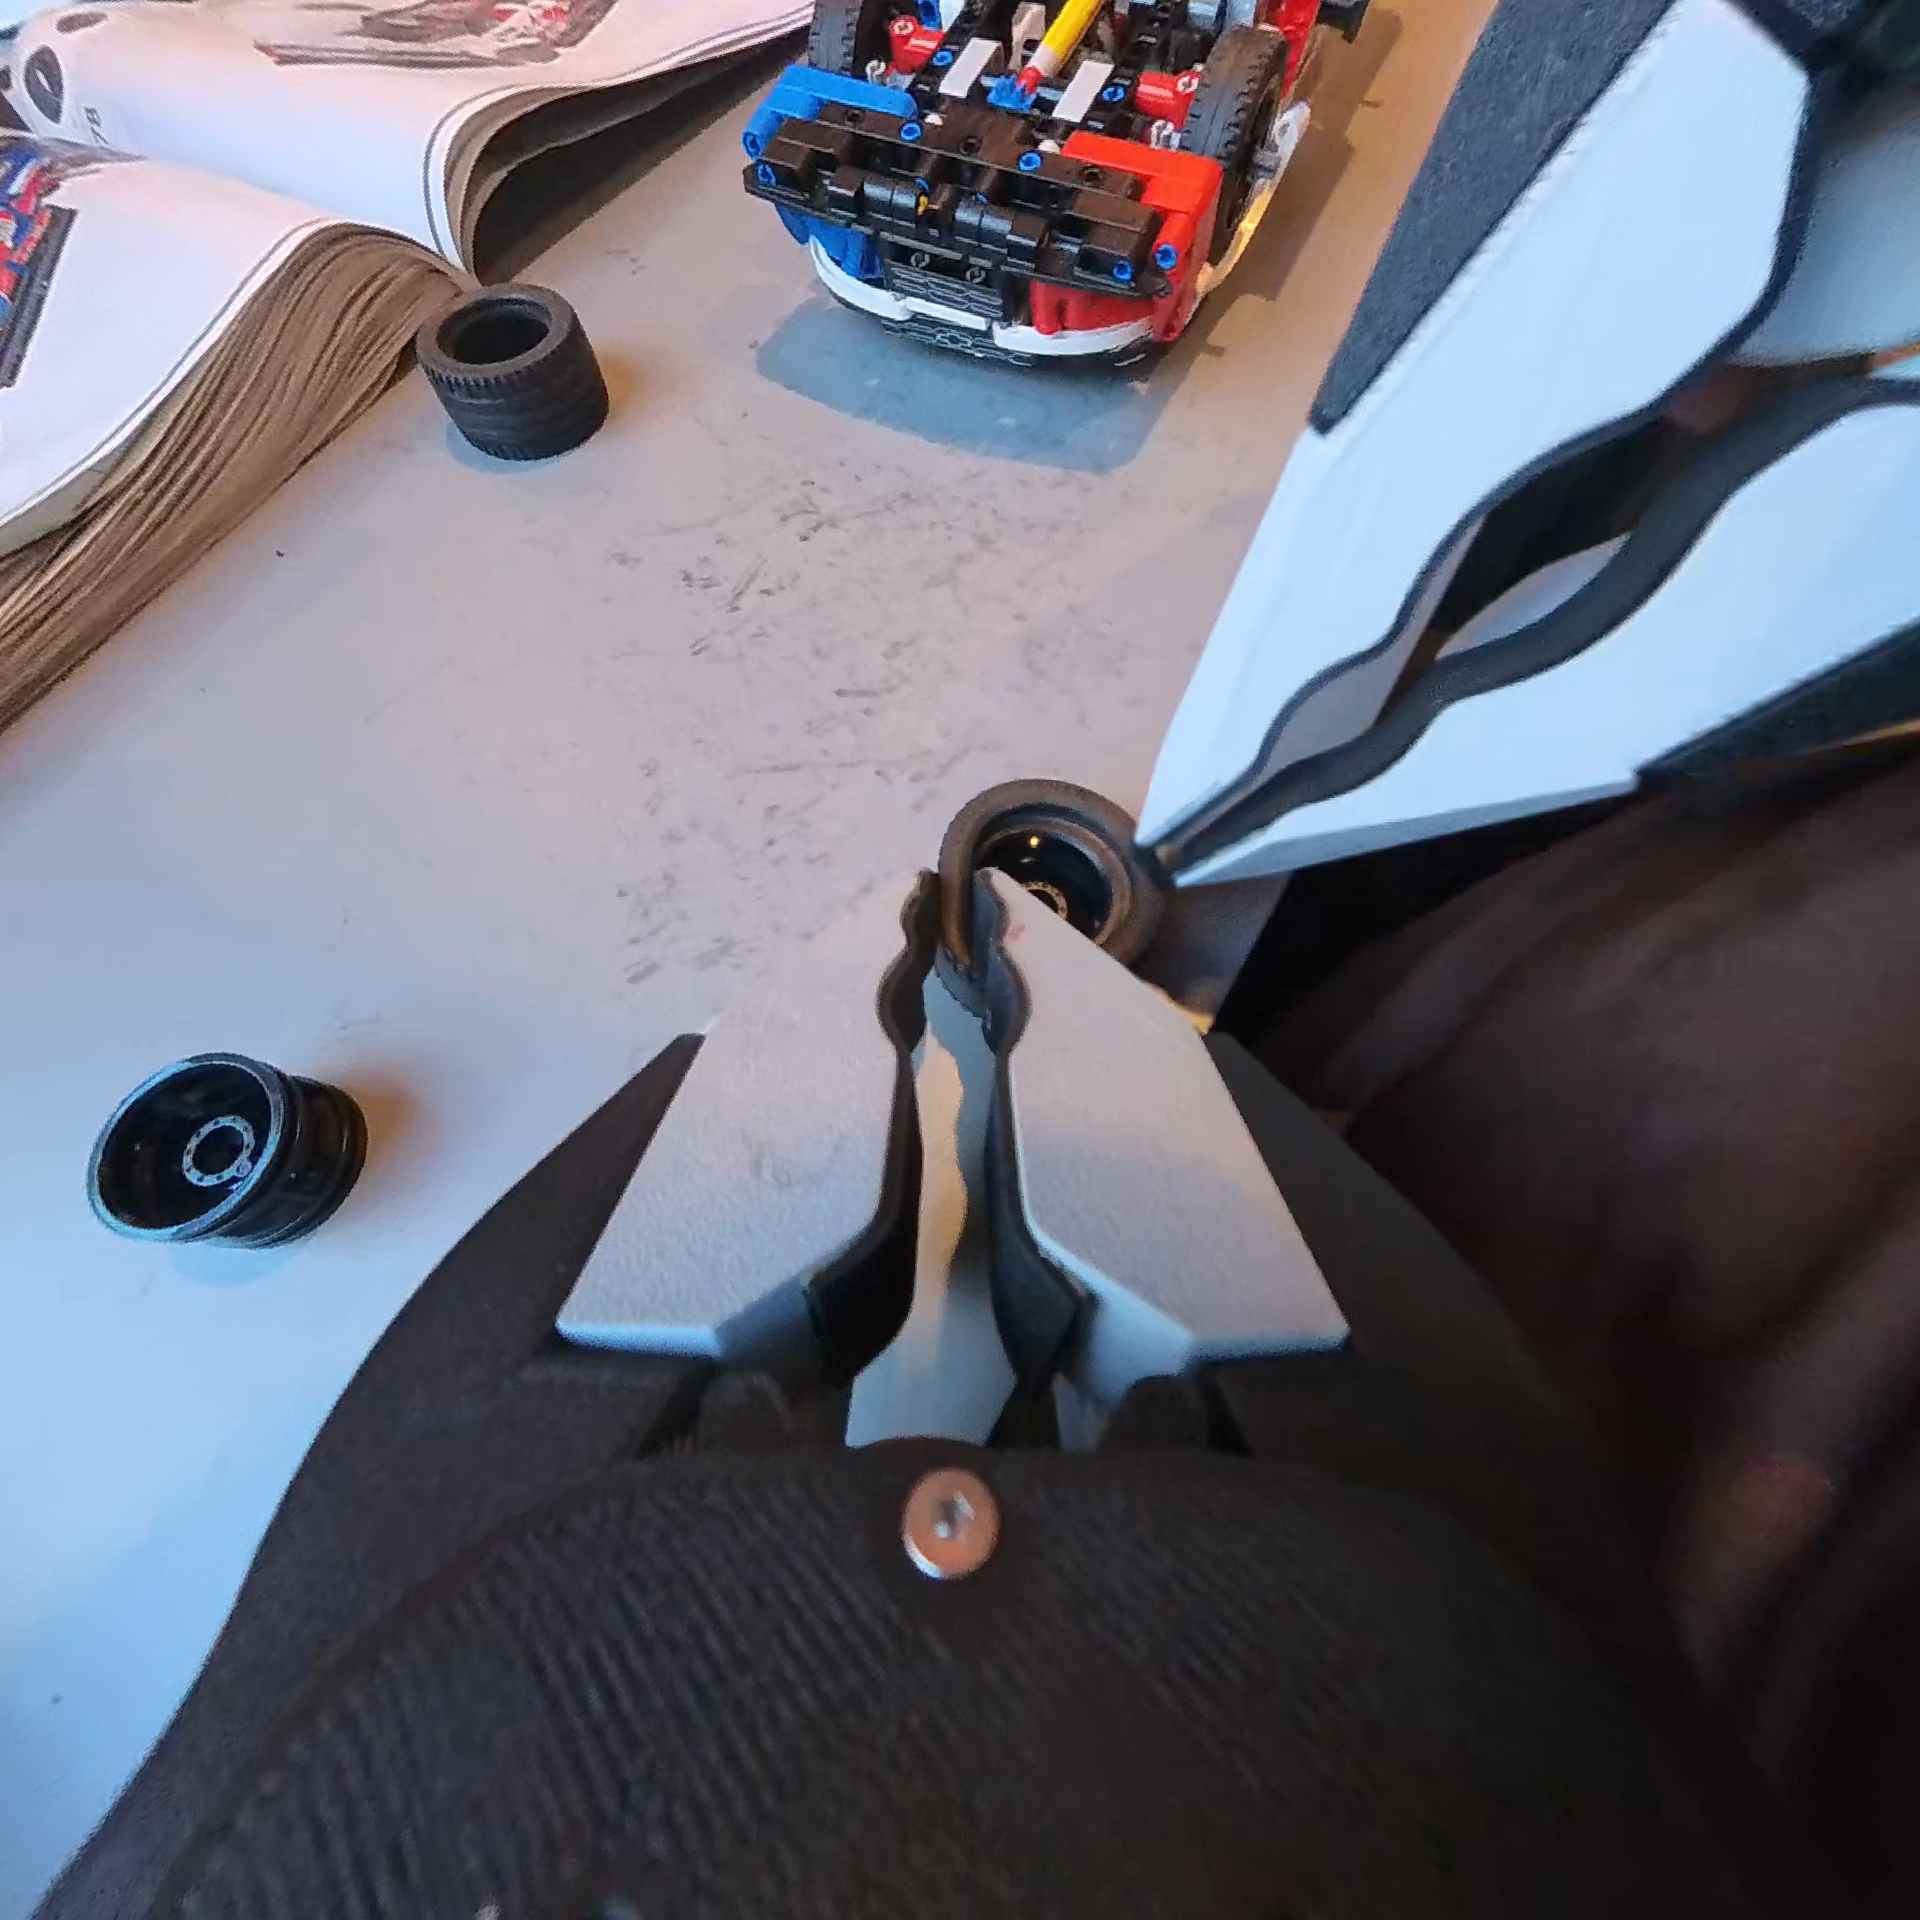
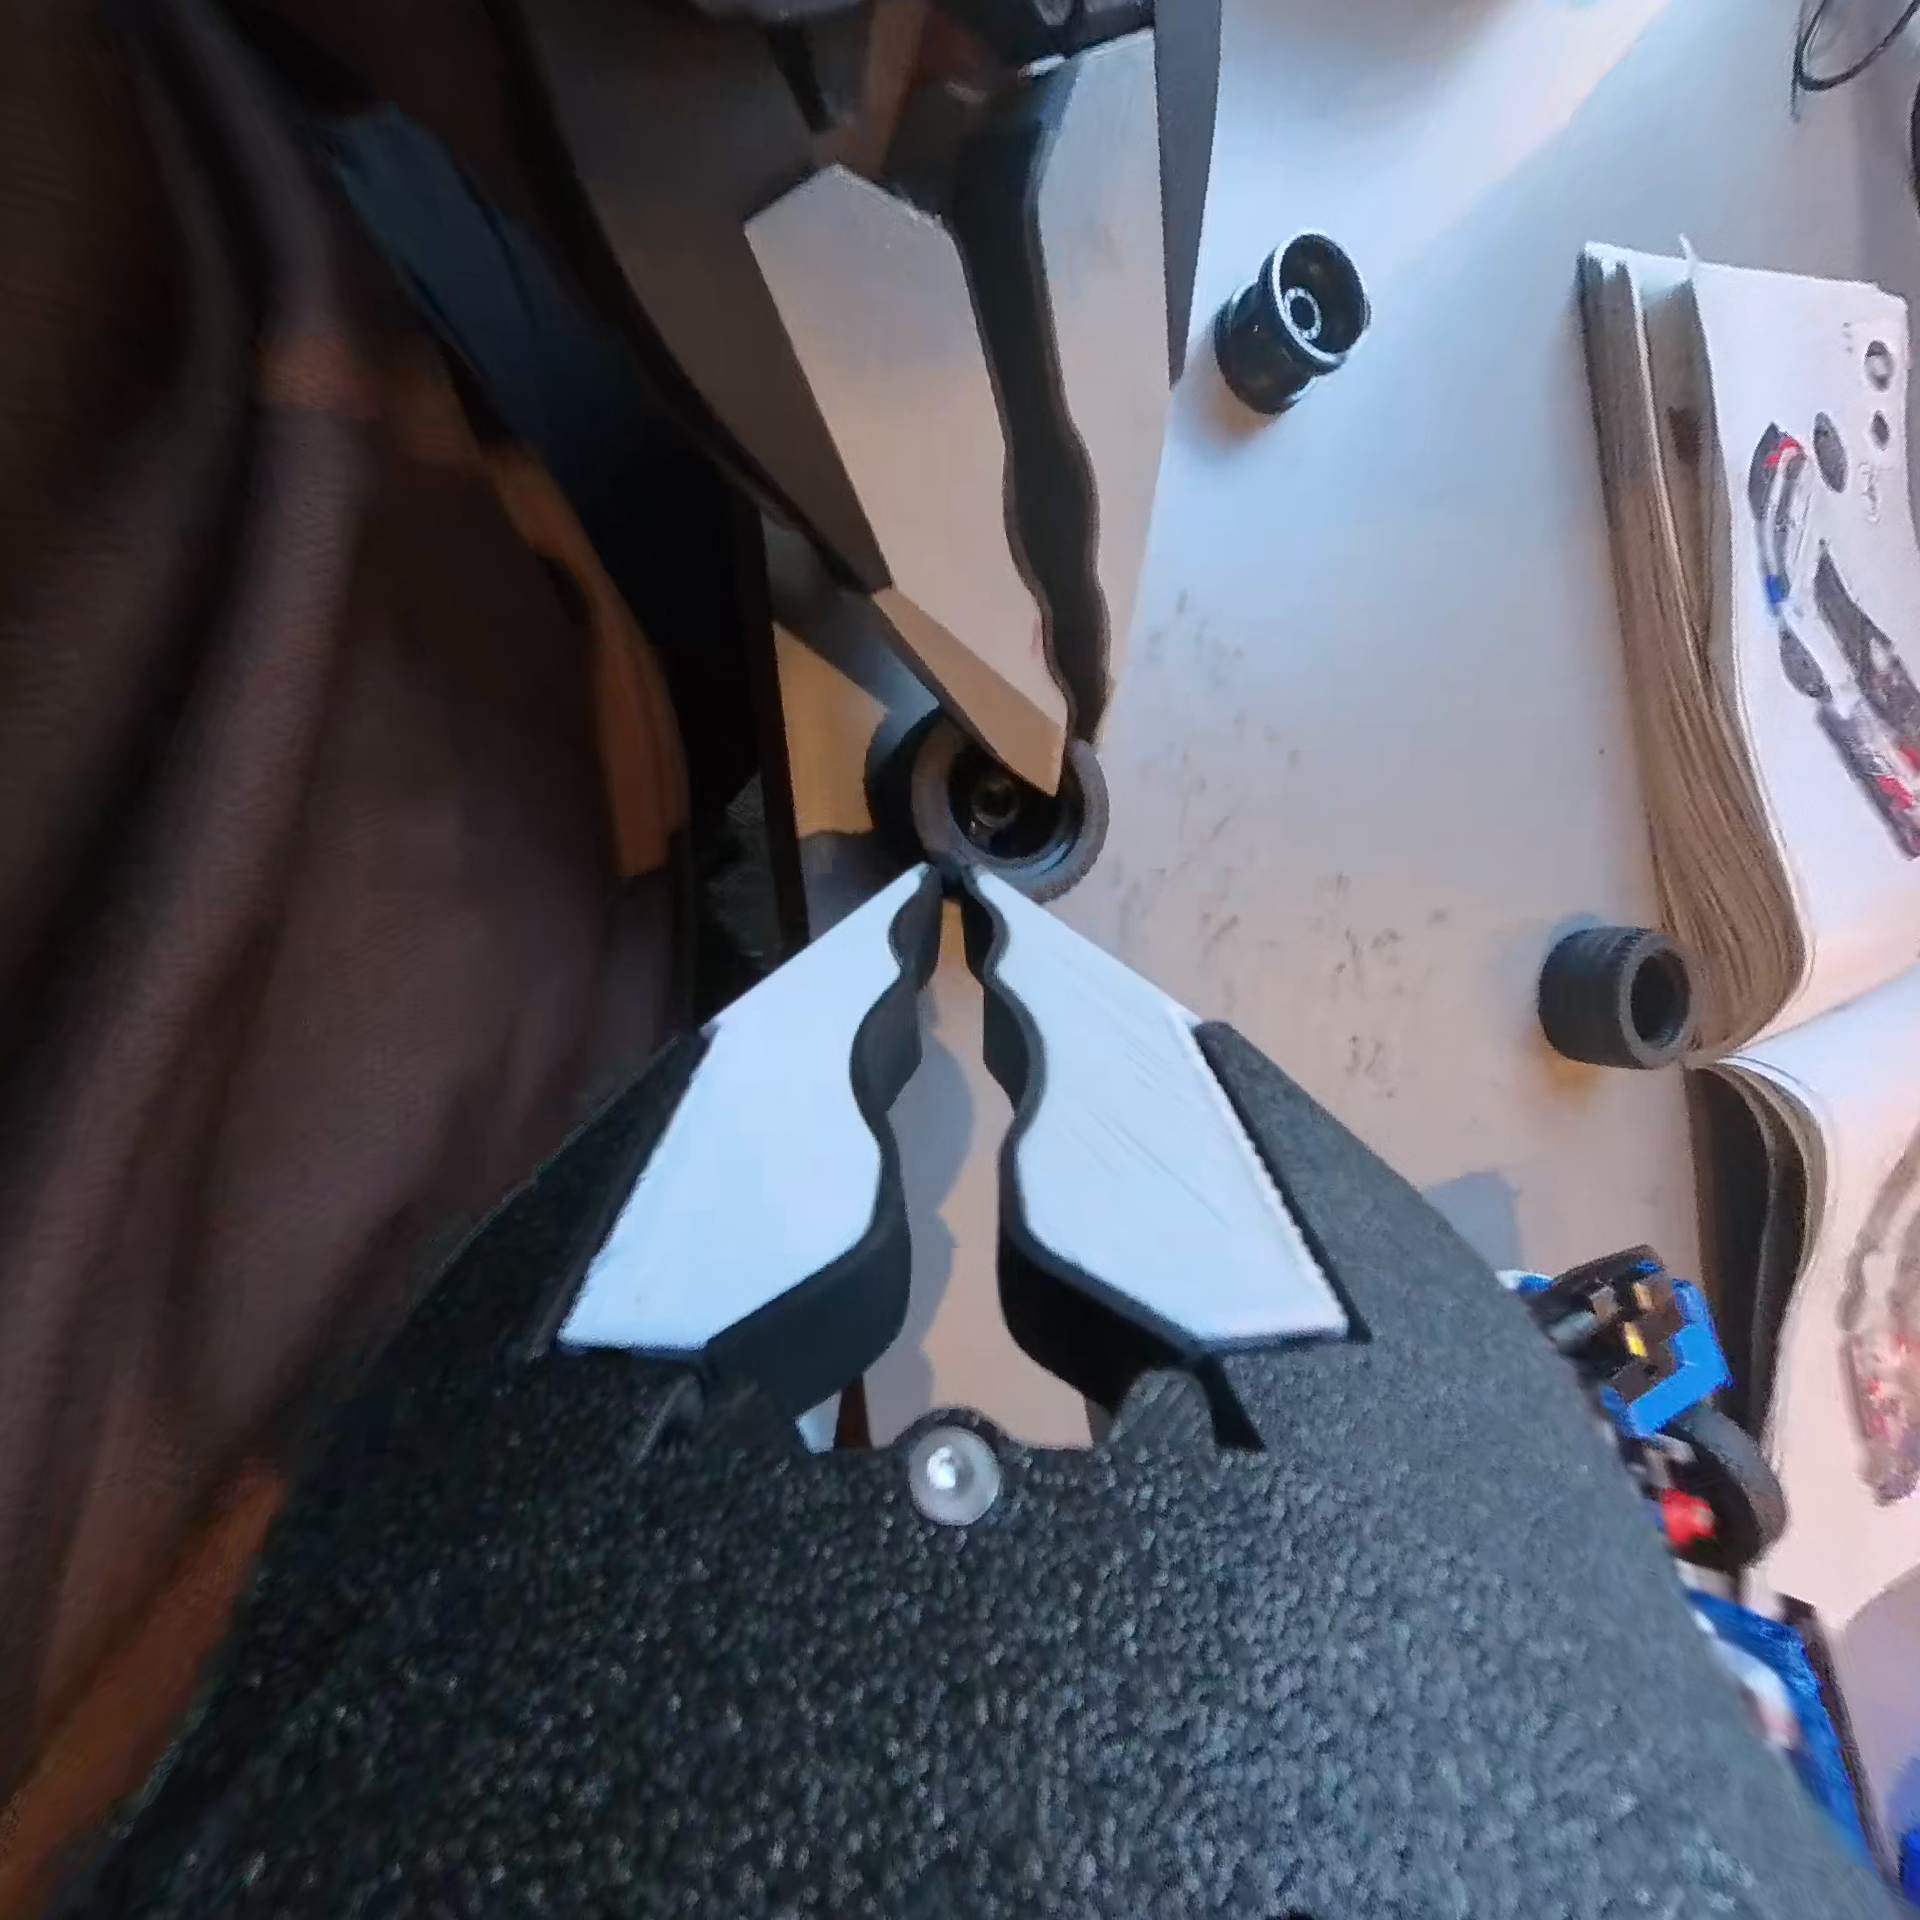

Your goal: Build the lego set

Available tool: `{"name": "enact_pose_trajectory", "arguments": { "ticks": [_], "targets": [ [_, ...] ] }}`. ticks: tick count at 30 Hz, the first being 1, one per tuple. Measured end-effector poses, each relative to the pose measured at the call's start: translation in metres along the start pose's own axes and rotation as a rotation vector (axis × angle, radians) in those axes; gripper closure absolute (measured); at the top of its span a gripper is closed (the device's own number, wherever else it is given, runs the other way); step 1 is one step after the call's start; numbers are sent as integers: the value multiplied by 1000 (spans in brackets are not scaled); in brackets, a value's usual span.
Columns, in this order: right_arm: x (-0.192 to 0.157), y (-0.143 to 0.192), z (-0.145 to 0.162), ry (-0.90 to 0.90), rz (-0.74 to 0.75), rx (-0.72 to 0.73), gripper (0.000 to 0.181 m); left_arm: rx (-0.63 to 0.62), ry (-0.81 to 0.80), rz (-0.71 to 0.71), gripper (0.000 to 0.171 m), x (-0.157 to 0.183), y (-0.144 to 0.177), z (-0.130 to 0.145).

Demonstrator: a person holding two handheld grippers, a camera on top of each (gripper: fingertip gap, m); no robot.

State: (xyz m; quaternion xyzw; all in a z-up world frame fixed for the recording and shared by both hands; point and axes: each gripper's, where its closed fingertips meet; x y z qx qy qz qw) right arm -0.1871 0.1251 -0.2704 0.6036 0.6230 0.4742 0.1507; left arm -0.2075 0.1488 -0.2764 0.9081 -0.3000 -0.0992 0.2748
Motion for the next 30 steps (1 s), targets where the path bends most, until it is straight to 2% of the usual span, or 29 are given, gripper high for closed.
{"name": "enact_pose_trajectory", "arguments": {
  "ticks": [5, 13, 16, 22, 28, 30],
  "targets": [
    [3, -1, 4, 171, 36, -35, 181, 2, 1, -7, 169, 0, 0, 0],
    [4, -2, 5, 302, -4, -51, 176, 3, 1, -9, 168, -1, 0, 0],
    [5, -3, 5, 381, -1, -59, 181, 4, -2, -11, 168, -1, 0, 0],
    [6, -7, 4, 381, -39, -41, 181, 7, -12, -28, 168, -2, 0, 0],
    [5, -1, 1, 252, -101, 11, 181, 7, -11, -27, 168, -2, 0, 0],
    [4, 6, -13, 252, -101, 98, 171, 6, -7, -24, 169, -2, 0, -1]
  ]
}}
Point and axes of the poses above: each gripper's, where its closed fingertips meet, y back along the fingers, z out of its underside, x = y × z across the jaws, and after that the axes turned 1 degree about y, right-handed
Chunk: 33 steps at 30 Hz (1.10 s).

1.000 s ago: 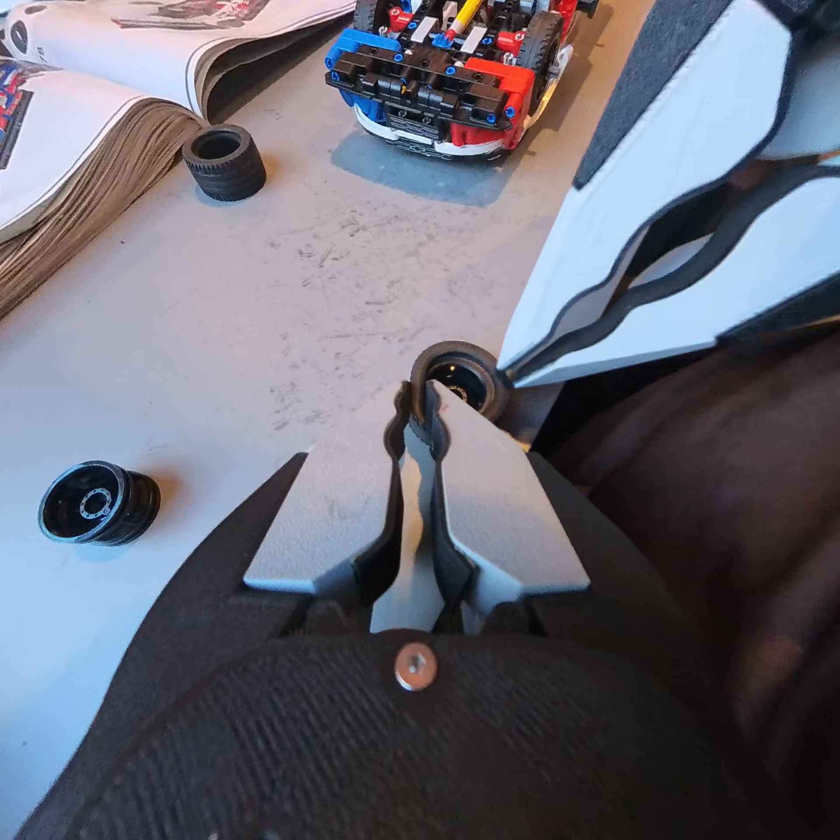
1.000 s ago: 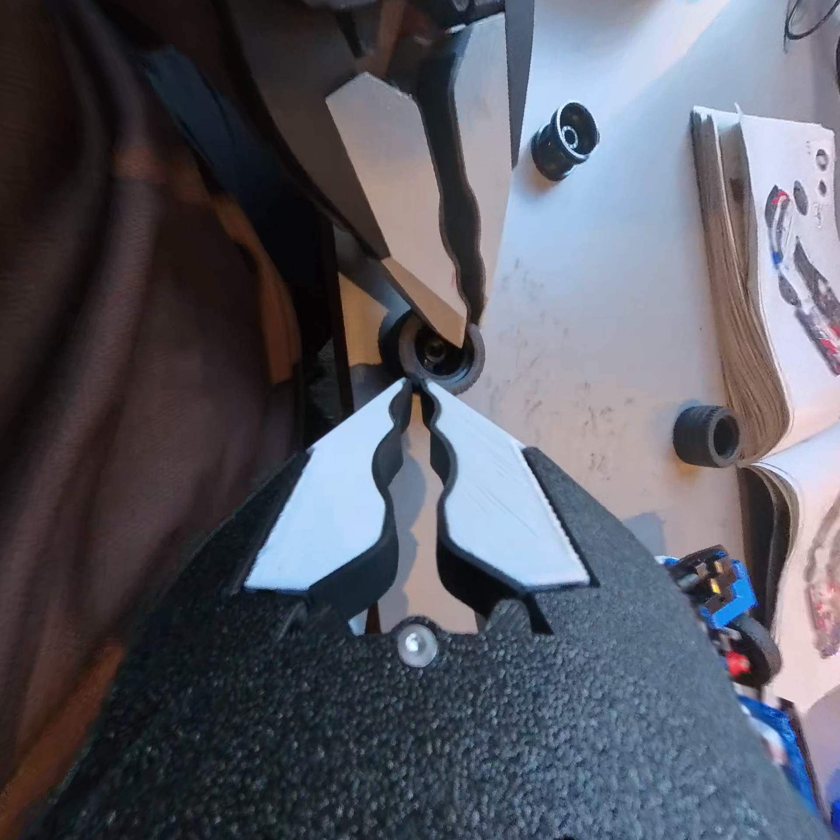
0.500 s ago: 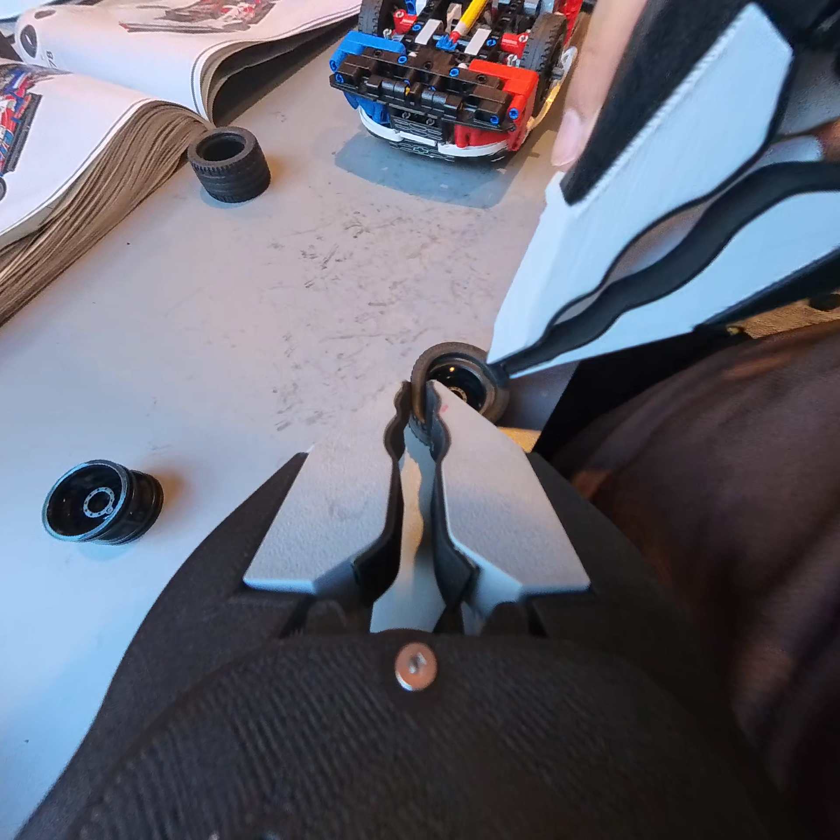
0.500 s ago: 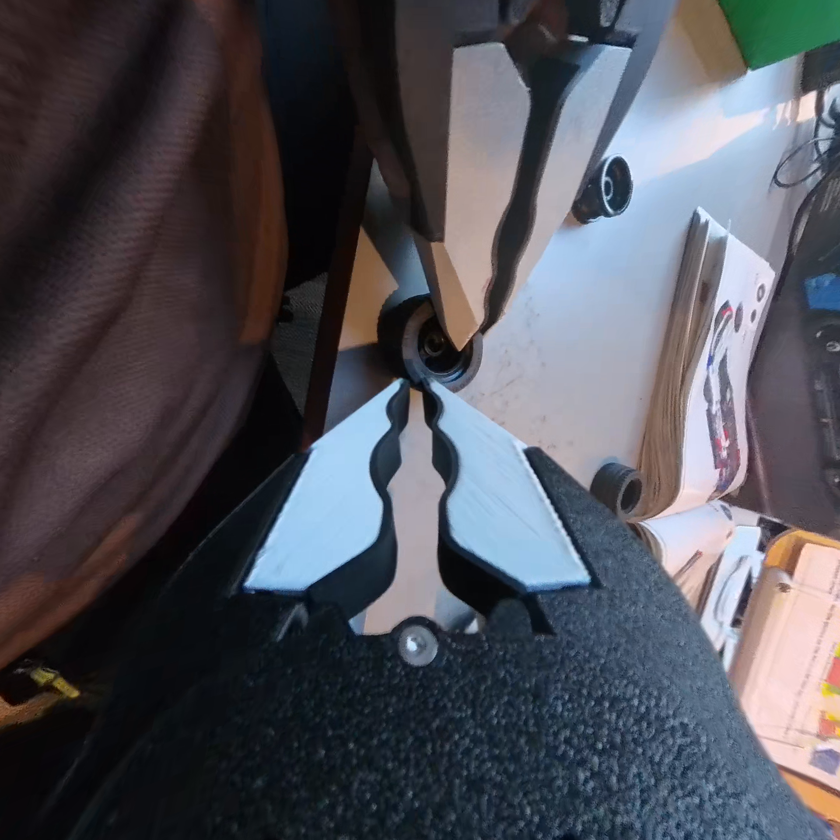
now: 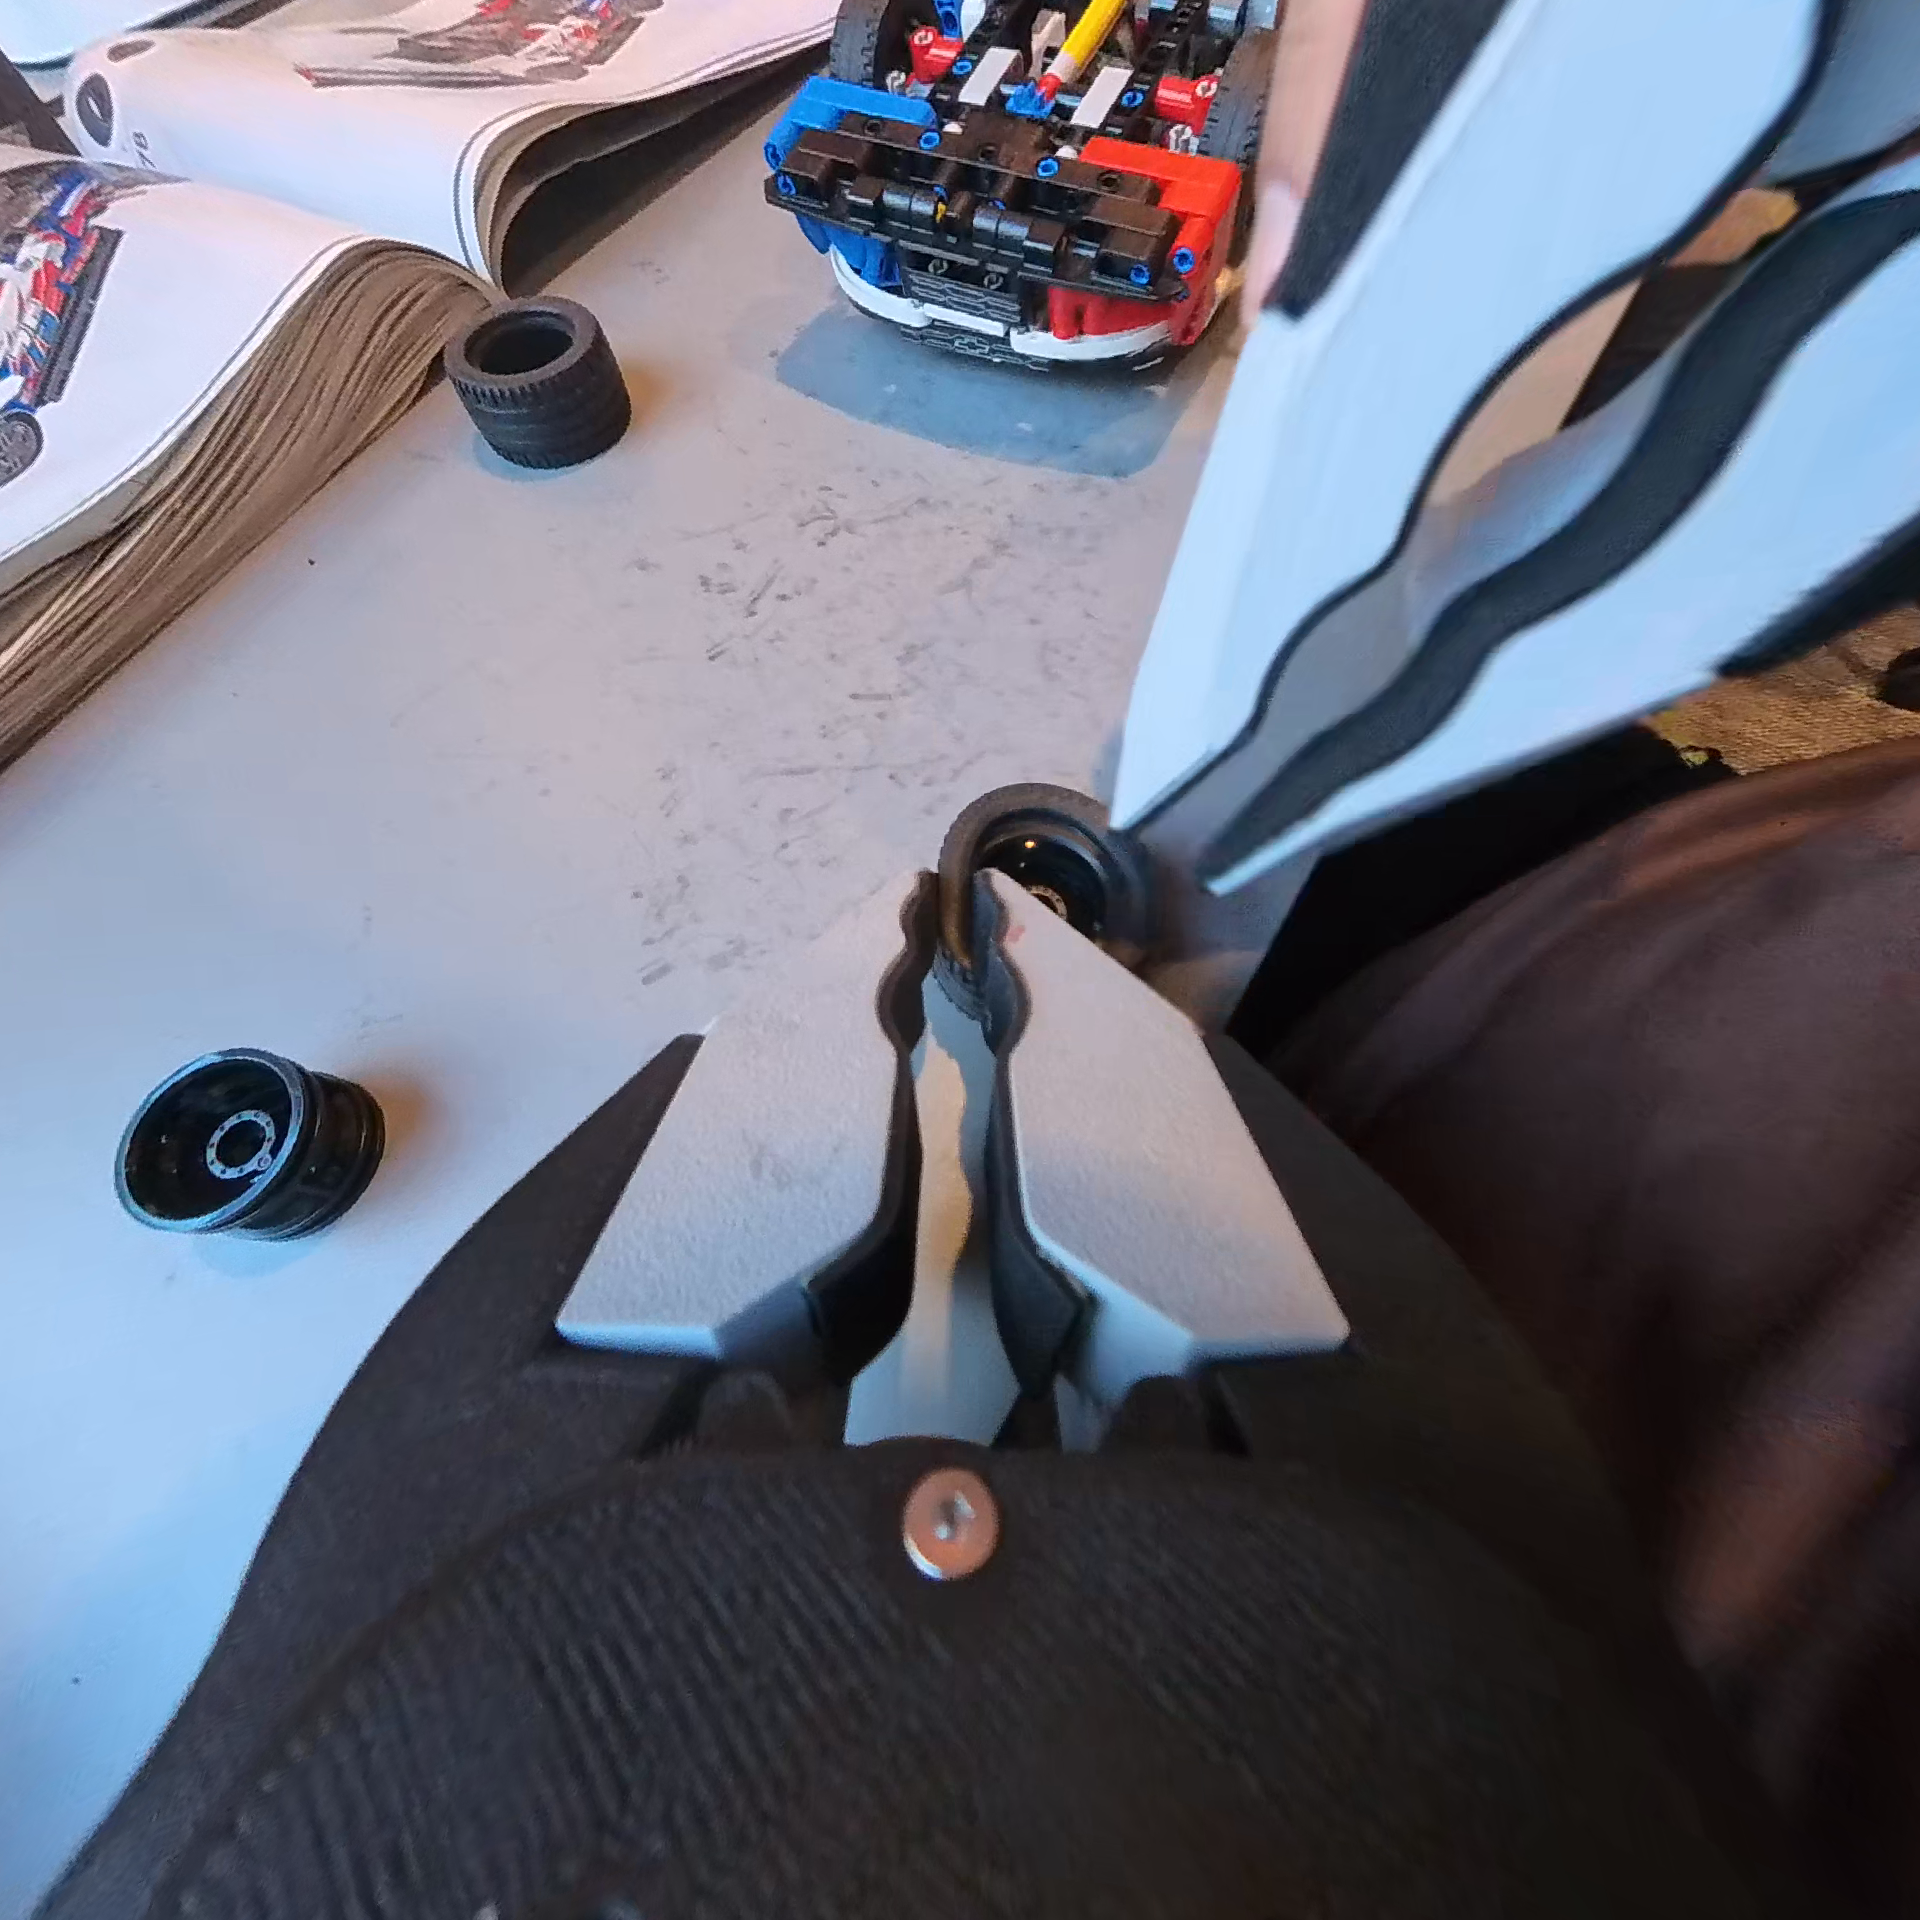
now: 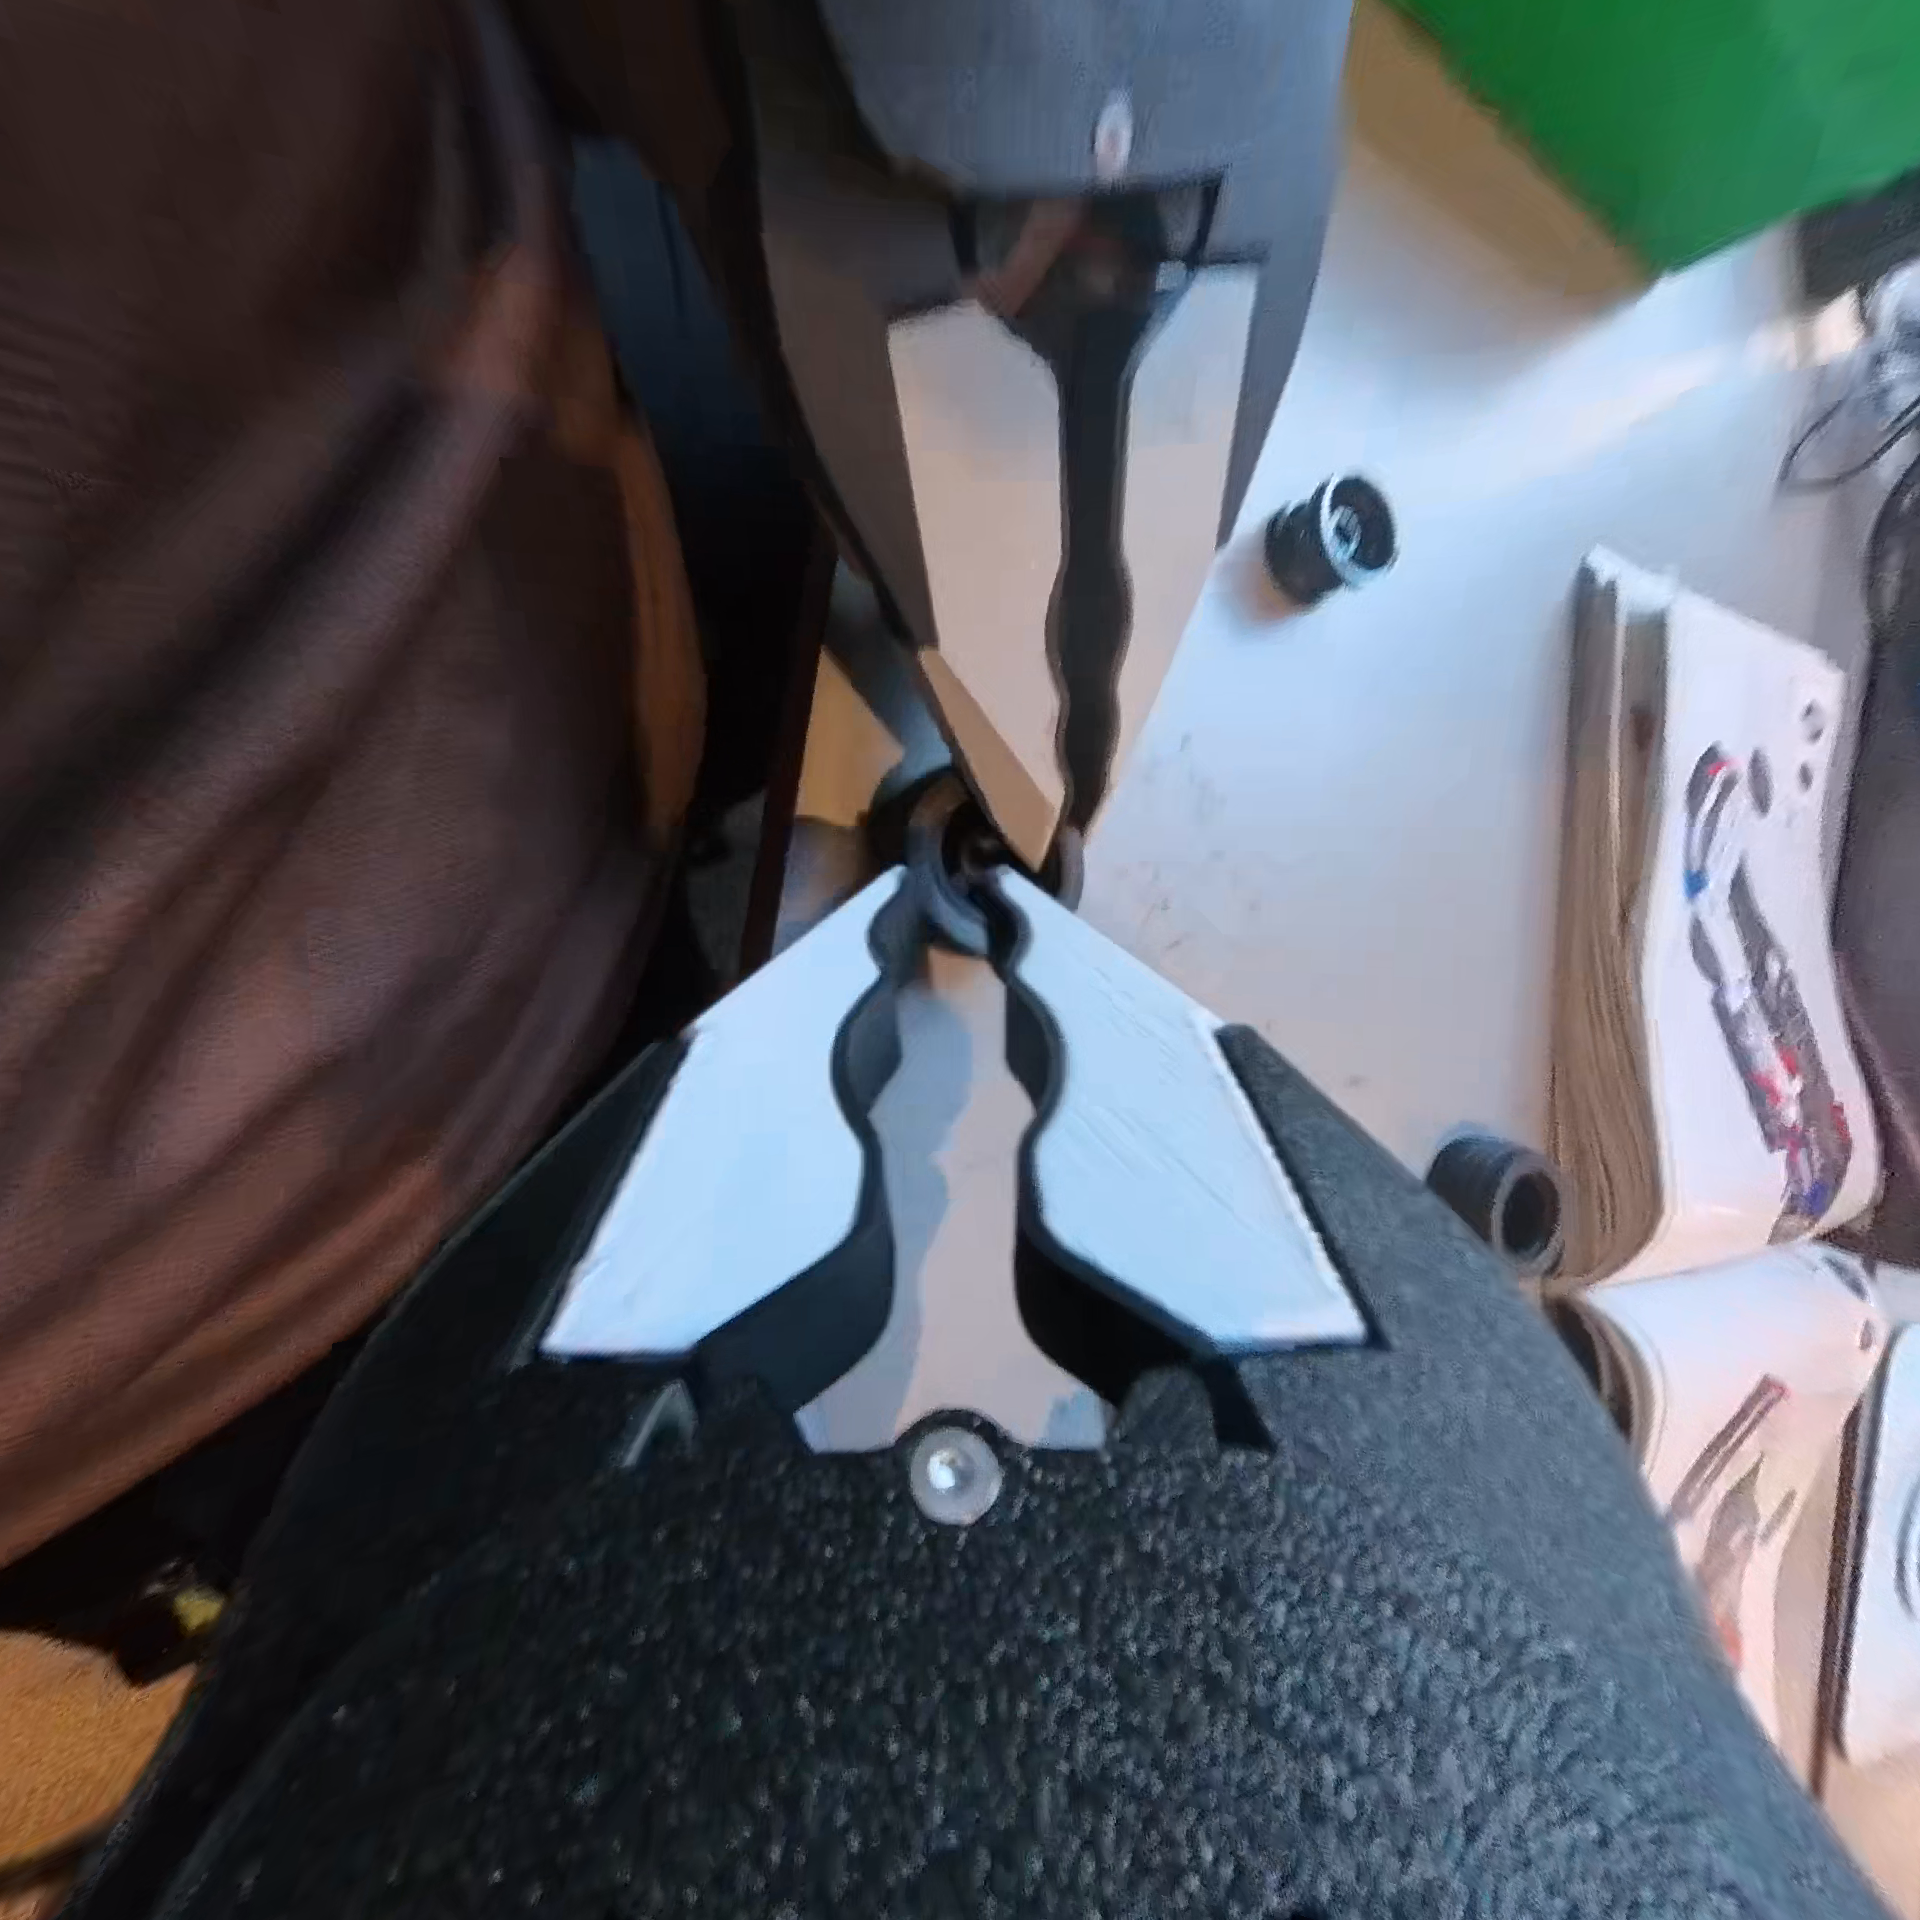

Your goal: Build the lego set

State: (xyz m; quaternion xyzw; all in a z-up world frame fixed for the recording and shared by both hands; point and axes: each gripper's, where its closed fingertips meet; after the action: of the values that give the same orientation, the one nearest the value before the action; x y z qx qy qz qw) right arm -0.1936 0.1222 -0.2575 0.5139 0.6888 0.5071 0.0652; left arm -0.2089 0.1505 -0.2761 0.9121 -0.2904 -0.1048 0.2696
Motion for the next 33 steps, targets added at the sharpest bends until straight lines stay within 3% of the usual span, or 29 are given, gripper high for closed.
{"name": "enact_pose_trajectory", "arguments": {
  "ticks": [2, 4, 7, 13, 22, 26, 33],
  "targets": [
    [0, -3, -7, 19, -9, 5, 158, -2, 4, 3, 168, 0, 0, 0],
    [-4, -15, 2, 34, -41, -69, 158, -4, 13, 11, 168, 0, 0, 0],
    [-9, -23, 9, 45, -55, -92, 170, -10, 62, 56, 167, 1, 2, 0],
    [-8, -24, 7, 35, -62, -97, 172, -41, 246, 198, 160, 3, 15, 5],
    [-9, -26, 4, 19, -85, -81, 174, -90, 367, 250, 159, 5, 24, 8],
    [-9, -26, 3, 31, -88, -73, 174, -97, 389, 264, 164, 5, 28, 9],
    [-11, -27, 0, 78, -119, -61, 179, -107, 273, 198, 171, 1, 27, 13]
  ]
}}
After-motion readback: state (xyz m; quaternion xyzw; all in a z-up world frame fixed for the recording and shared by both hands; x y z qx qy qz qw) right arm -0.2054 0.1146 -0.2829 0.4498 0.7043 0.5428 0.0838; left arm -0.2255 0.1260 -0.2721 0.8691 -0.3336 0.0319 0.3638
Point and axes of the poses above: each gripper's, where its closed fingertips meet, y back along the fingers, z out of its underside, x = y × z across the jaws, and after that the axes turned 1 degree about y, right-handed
